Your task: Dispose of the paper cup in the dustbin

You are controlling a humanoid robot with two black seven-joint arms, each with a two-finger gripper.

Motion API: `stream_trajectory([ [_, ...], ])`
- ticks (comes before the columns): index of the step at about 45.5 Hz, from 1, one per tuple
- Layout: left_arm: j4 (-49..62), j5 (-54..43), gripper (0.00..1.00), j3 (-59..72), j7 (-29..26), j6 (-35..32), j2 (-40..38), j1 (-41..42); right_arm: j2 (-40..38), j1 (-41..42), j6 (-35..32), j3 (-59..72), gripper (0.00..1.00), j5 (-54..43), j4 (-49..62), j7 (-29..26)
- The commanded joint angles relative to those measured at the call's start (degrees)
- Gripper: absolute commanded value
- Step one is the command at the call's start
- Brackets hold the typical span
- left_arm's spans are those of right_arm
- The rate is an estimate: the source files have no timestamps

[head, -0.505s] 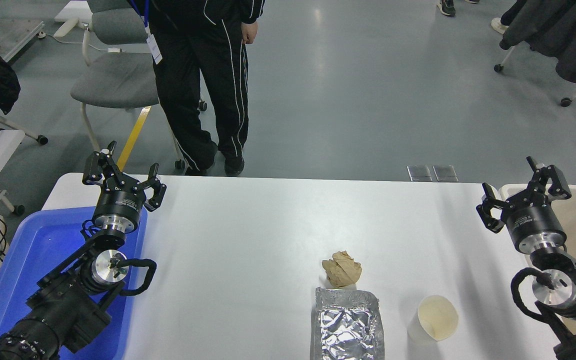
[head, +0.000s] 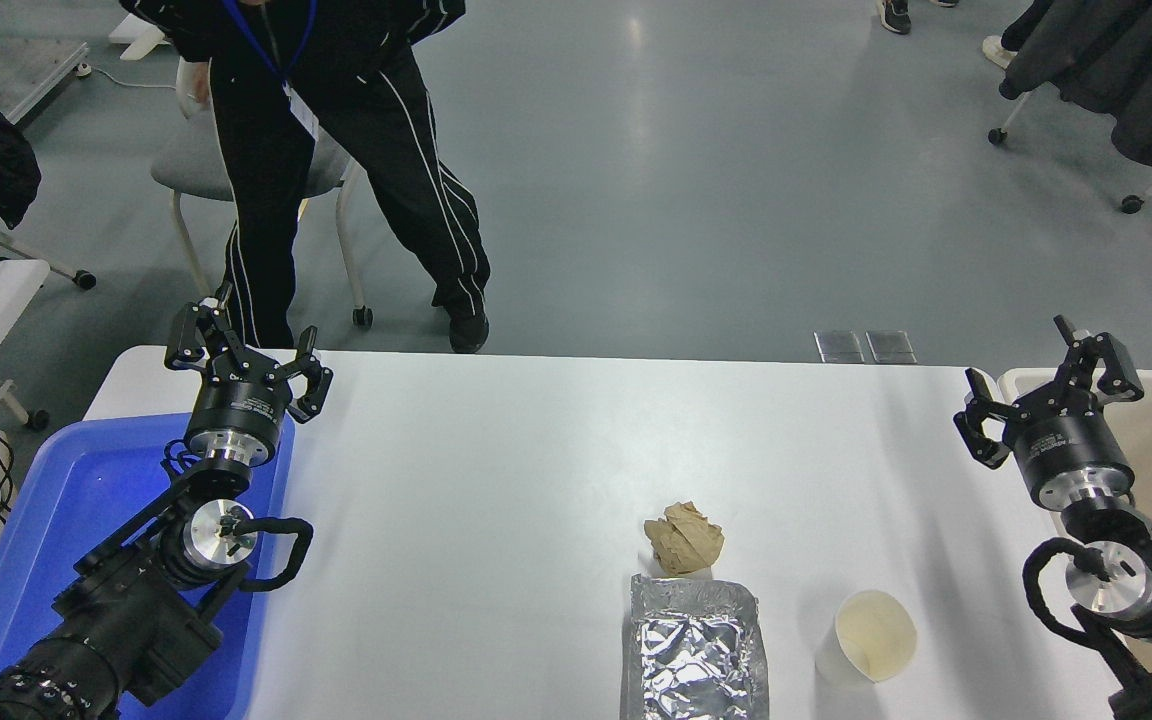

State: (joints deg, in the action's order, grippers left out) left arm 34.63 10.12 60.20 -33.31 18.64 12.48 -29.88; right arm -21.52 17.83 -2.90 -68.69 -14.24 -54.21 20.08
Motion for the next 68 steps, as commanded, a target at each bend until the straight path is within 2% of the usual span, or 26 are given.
stream_trajectory([
  [1,0.00,-0.01,1.00,0.00,0.00,0.00,0.00,0.00,-0.01,0.46,-0.09,-1.79,0.99,0.00,0.16,1.28],
  [17,0.00,-0.01,1.00,0.00,0.00,0.00,0.00,0.00,-0.71,0.81,-0.17,-2.15,0.99,-0.79,-0.11,5.23],
  [40,0.00,-0.01,1.00,0.00,0.00,0.08,0.00,0.00,-0.63,0.63,-0.17,-1.88,0.99,-0.97,1.21,5.23],
  [59,0.00,0.07,1.00,0.00,0.00,0.00,0.00,0.00,-0.80,1.42,-0.09,4.53,0.99,-0.88,1.74,5.23],
  [68,0.00,-0.01,1.00,0.00,0.00,0.00,0.00,0.00,-3.43,5.72,0.00,8.65,0.99,-0.18,4.03,4.80],
])
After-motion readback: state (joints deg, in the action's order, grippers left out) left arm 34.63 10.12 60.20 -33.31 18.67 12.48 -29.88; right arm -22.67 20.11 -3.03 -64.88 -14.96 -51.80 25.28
